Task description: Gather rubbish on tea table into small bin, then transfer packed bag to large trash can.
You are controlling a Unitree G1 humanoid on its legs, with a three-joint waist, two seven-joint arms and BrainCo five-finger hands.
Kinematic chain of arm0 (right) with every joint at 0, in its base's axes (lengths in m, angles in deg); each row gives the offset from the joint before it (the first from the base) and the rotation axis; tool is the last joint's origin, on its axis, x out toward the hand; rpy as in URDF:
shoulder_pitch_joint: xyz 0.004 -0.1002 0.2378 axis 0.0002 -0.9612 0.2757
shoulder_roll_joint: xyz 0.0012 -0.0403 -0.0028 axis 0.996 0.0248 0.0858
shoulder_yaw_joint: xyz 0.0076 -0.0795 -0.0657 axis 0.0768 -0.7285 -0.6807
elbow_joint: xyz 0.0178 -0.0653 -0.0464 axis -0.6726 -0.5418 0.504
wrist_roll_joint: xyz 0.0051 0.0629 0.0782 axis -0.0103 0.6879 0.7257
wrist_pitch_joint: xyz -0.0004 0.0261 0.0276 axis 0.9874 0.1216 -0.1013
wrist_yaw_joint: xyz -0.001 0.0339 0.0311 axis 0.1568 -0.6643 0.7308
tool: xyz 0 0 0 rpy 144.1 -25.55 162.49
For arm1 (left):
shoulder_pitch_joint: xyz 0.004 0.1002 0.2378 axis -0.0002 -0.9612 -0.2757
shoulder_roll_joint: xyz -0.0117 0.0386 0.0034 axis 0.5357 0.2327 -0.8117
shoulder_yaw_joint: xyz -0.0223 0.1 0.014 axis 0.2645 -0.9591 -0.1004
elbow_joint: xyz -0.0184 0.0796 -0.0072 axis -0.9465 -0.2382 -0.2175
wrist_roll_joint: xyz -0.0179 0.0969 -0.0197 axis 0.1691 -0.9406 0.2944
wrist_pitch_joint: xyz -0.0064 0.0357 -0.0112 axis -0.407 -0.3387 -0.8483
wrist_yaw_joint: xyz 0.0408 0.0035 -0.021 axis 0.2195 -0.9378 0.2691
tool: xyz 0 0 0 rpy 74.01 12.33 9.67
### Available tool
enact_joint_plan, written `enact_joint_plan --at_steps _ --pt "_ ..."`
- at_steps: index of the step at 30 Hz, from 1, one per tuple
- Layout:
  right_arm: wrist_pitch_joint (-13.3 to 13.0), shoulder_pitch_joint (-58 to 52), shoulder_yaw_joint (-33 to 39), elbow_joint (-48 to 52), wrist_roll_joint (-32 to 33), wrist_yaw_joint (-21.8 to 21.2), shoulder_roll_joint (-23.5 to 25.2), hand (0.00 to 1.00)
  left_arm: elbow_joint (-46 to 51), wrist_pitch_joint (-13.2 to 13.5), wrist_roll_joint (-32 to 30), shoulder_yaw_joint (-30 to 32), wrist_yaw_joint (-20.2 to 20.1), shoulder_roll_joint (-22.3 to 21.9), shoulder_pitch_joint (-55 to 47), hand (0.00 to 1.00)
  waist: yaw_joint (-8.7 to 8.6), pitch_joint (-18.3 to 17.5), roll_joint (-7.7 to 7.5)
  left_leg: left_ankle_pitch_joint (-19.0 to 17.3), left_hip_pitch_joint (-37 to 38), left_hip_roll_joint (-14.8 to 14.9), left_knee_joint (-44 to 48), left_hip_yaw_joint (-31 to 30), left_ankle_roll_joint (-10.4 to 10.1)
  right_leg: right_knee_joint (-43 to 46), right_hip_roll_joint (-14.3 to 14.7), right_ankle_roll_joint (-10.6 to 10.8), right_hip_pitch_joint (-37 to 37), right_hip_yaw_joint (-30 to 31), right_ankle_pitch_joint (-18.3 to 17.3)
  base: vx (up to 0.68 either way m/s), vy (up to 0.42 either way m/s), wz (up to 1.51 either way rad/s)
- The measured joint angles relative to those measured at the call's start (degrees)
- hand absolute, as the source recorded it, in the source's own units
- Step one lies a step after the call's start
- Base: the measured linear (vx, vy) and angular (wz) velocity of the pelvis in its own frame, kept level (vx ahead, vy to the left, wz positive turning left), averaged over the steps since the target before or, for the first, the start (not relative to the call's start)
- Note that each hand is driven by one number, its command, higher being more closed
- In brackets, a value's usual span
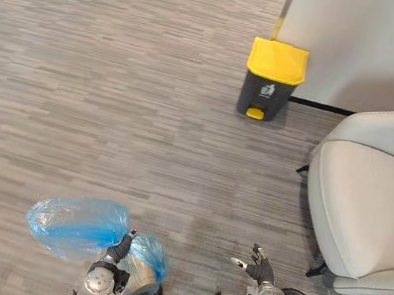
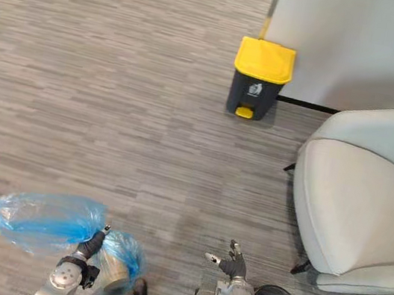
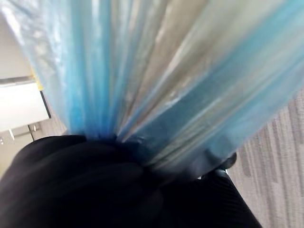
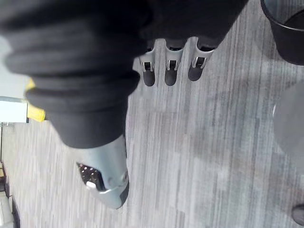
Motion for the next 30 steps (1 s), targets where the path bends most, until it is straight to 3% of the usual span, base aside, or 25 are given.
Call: enact_joint_plan --at_steps 2,3,4,5,8,9,10,11,12,14,17,19,20,21,22,25,26,29,30 --pt "0.01 0.59 -0.01 -0.7 -0.61 0.03 -0.1 0.0 -0.23 0.02 0.05 0.42 -0.02 0.26 0.11 1.0 -0.42 -0.01 0.02 -0.97 2.09 1.57 0.29 1.85 -1.48 -8.4 1.56 -1.48 -1.72 -4.47 1.58 0.4 -0.148 -0.46" --pt "0.0 0.33 -0.02 -0.94 -0.95 0.03 -0.27 0.0 -0.29 0.06 0.07 0.54 -0.07 0.9 0.3 1.0 -0.52 -0.23 -0.91 -2.42 3.94 1.61 0.68 2.27 -3.14 -17.33 2.73 -2.58 -1.56 -5.26 7.73 0.59 -0.181 -0.16" --pt "0.09 0.12 0.07 -1.84 -1.14 0.07 -1.13 0.0 -1.48 -0.12 0.11 0.53 -0.07 0.11 1.49 1.0 -1.0 -0.19 -0.07 -3.79 5.4 2.56 1.34 0.71 -4.6 -18.34 4.04 -5.87 0.29 -6.12 12.67 0.5 -0.134 -0.1" --pt "0.32 0.09 0.16 -2.02 -1.2 0.07 -1.43 0.0 -1.45 0.02 0.1 0.33 -0.14 -0.22 1.56 1.0 -0.76 -0.16 0.65 -3.59 5.41 3.29 0.94 0.33 -4.88 -18.02 4.74 -6.3 0.43 -6.4 12.65 0.45 -0.131 -0.01" --pt "0.91 0.04 1.07 -1.85 -1.27 0.11 -3.07 0.0 -1.45 0.26 0.04 0.02 -0.2 -1.0 4.48 1.0 -1.33 -0.04 2.46 -2.08 5.54 4.68 3.87 -2.94 -7.15 -16.26 5.57 -7.14 2.06 -8.25 7.53 0.37 -0.114 0.15" --pt "0.95 -0.2 1.5 -1.83 -1.26 0.12 -2.87 0.0 -1.38 0.32 0.03 0.04 -0.19 -1.13 4.65 1.0 -1.52 0.03 2.57 -1.47 4.73 5.2 7.31 -4.3 -7.67 -16.82 5.84 -6.99 3.52 -8.63 6.62 0.37 -0.121 0.33" --pt "0.98 -1.37 1.81 -1.31 -1.19 0.11 -2.36 0.0 -1.28 0.28 0.01 0.03 -0.31 -1.85 4.59 1.0 -1.99 0.44 3.21 1.72 1.73 7.01 18.84 -7.18 -8.66 -19.48 7.02 -6.99 8.78 -9.66 5.89 0.36 -0.114 0.21" --pt "0.97 -1.89 1.77 -0.96 -1.13 0.09 -2.19 0.0 -1.12 0.28 0.0 0.06 -0.36 -2.25 4.34 1.0 -1.81 0.54 3.37 4.56 -0.03 7.79 24.21 -7.55 -8.51 -20.92 7.5 -7.1 11.02 -9.58 5.78 0.39 -0.094 0.0" --pt "0.97 -2.25 1.79 0.01 -0.75 0.16 -1.71 0.0 -0.36 0.31 0.0 -0.01 -0.47 -2.84 3.34 1.0 -0.82 0.58 3.34 5.07 -3.59 9.6 33.68 -7.29 -7.57 -23.54 8.1 -7.38 14.98 -8.64 5.31 0.24 -0.019 -0.24" --pt "0.87 -2.72 1.9 0.48 0.09 0.25 -1.44 0.0 -0.09 0.32 0.02 -0.01 -0.64 -3.1 3.08 1.0 -0.13 0.59 3.16 2.92 -8.79 10.02 38.32 -6.49 -4.62 -26.27 8.23 -7.24 18.24 -7.5 5.03 0.29 0.008 -0.32" --pt "0.94 -1.31 3.09 0.44 1.31 0.34 -0.56 0.0 -0.17 0.22 0.03 0.43 -1.37 -3.05 2.68 1.0 0.64 0.83 3.01 1.07 -13.79 8.46 27.64 -6.8 -2.8 -28.27 7.83 -6.65 20.47 -5.15 5.12 0.26 0.109 -0.41" --pt "0.92 -1.23 4.32 0.39 1.3 0.34 -0.05 0.0 -0.21 0.14 0.03 0.37 -1.56 -3.17 2.35 1.0 1.28 1.26 2.4 1.49 -14.08 5.47 16.26 -8.7 -3.42 -29.13 6.69 -5.09 21.72 -3.41 4.95 0.23 0.198 -0.44" --pt "0.91 -1.05 4.73 0.39 1.29 0.37 -0.32 0.0 -0.22 0.15 0.05 0.36 -1.59 -3.36 2.18 1.0 1.39 1.44 2.88 3.65 -13.67 3.54 6.99 -10.9 -5.43 -29.04 6.19 -3.08 22.3 -2.19 3.75 0.19 0.205 -0.36" --pt "0.87 -1.02 4.75 0.38 1.3 0.39 -1.29 0.0 -0.22 0.14 0.08 0.36 -1.58 -3.82 1.96 1.0 1.34 1.49 4.24 8.11 -12.64 3.5 0.99 -12.44 -5.45 -28.14 6.72 -1.63 22.37 -1.08 2.65 0.26 0.301 -0.57" --pt "1.02 -0.82 4.7 -0.65 1.31 0.57 -1.31 0.0 -0.74 0.01 0.11 0.33 -1.56 -3.89 1.91 1.0 2.04 1.59 3.68 11.37 -11.44 2.45 1.16 -11.09 -4.08 -26.92 6.02 -0.15 22.4 1.5 1.29 0.21 0.247 -0.44" --pt "0.95 -1.42 4.67 -0.65 1.26 0.42 -0.87 0.0 -0.57 -0.01 0.15 0.49 -1.58 -3.17 1.64 1.0 2.9 0.93 1.63 5.29 -11.51 -1.29 5.46 -8.05 -1.55 -23.3 1.56 2.99 21.12 5.56 -1.55 0.42 0.363 -0.52" --pt "1.0 -0.8 3.83 -1.59 0.9 -0.04 -0.26 0.0 -0.48 -0.11 1.39 -0.43 -1.49 -1.85 0.43 1.0 2.45 0.94 0.72 0.28 -4.49 -4.65 4.67 -3.15 1.55 2.88 -3.46 5.98 10.8 9.98 2.96 0.59 0.382 -0.76" --pt "1.06 -0.87 3.08 -2.16 0.54 -0.04 0.43 0.0 -0.11 -0.14 1.93 -0.69 -1.28 -0.22 -0.03 1.0 0.96 -0.08 -0.77 -0.27 -2.51 -4.13 5.42 -2.74 2.51 9.26 -3.14 4.0 5.74 8.09 1.25 0.48 0.054 -0.18" --pt "1.08 -0.49 2.98 -2.1 0.42 -0.07 0.22 0.0 -0.07 -0.45 2.01 -0.43 -1.17 -0.14 0.63 1.0 1.02 0.21 -0.81 -1.57 -1.02 -2.96 4.76 -3.14 2.16 10.16 -2.38 0.87 2.36 4.81 -0.66 0.32 -0.148 -0.18"
